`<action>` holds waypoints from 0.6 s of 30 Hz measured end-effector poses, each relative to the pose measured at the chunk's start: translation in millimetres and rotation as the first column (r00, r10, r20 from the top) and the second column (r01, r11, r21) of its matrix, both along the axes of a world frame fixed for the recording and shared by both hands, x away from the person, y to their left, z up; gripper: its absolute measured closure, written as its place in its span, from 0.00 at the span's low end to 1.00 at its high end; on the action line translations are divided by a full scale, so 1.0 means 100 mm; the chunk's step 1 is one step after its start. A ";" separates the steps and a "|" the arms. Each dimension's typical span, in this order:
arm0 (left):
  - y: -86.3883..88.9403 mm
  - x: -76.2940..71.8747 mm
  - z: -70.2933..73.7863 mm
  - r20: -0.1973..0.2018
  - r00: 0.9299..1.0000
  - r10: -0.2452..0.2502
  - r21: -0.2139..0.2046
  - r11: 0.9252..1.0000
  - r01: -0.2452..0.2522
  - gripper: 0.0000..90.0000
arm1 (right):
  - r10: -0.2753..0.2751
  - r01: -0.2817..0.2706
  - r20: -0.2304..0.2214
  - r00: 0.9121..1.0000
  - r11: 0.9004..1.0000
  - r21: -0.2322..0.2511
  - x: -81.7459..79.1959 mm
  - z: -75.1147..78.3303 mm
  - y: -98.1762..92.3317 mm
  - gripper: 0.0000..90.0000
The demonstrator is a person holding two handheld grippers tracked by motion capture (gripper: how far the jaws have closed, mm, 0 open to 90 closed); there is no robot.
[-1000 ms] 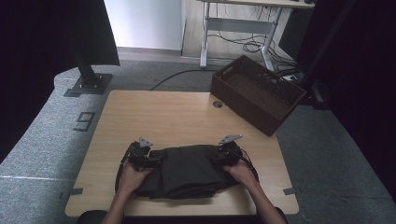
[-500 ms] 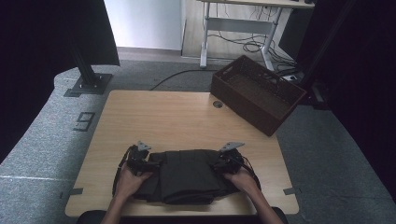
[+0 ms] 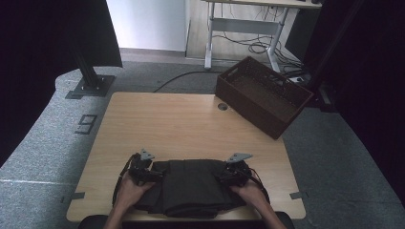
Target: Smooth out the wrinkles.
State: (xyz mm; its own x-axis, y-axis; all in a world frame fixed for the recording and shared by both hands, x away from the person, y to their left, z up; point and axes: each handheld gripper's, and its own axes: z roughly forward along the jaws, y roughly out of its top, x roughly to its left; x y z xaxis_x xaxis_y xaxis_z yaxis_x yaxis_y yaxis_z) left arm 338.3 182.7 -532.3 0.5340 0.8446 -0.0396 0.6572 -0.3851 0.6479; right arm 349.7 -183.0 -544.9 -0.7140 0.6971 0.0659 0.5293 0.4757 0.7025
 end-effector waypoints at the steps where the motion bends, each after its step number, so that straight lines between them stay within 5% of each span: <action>1: 0.00 -0.02 0.00 -0.001 1.000 -0.004 -0.001 1.000 0.004 0.16 | 0.001 -0.001 0.001 1.000 1.000 0.000 -0.02 0.00 0.00 0.24; 18: -0.06 -0.27 0.02 0.002 0.999 -0.042 0.021 0.999 0.042 0.17 | 0.012 -0.012 -0.001 1.000 1.000 0.011 -0.32 -0.01 -0.08 0.23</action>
